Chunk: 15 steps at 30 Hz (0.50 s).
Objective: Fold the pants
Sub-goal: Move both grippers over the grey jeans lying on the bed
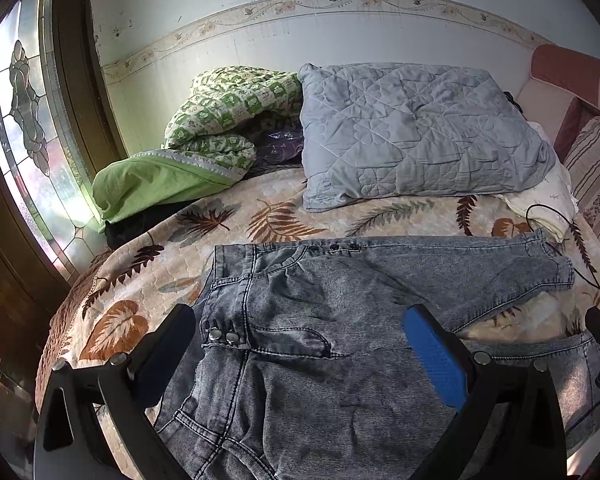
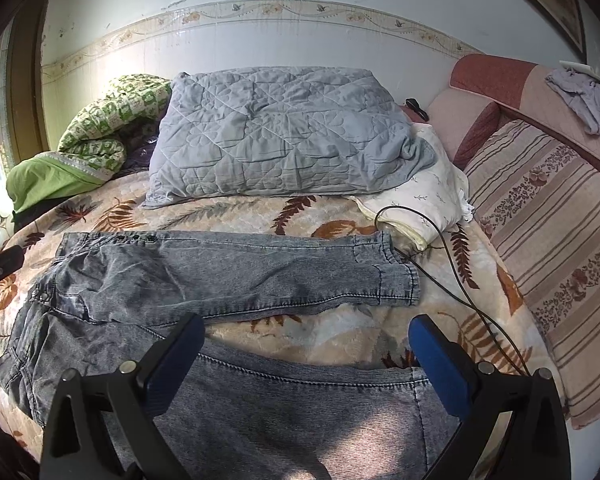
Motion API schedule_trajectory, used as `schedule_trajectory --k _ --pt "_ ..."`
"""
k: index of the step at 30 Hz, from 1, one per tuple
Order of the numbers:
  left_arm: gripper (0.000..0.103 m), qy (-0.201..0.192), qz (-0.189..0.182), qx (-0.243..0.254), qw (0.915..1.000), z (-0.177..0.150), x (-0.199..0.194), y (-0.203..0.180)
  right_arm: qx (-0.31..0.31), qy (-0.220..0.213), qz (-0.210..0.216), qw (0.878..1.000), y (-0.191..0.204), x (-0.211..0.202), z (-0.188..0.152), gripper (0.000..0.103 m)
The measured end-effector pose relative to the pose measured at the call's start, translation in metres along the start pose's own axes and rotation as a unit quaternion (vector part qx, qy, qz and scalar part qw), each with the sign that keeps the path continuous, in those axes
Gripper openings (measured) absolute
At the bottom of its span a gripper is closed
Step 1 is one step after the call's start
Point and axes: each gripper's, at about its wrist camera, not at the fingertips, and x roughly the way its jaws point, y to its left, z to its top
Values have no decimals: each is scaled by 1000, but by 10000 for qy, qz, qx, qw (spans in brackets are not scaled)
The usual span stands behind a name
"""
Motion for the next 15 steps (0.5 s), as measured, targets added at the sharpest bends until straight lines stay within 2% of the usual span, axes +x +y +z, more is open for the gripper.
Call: schedule_trajectory --k 15 --pt "103 44 -75 84 9999 1 4 -5 11 21 -109 9999 -5 4 2 103"
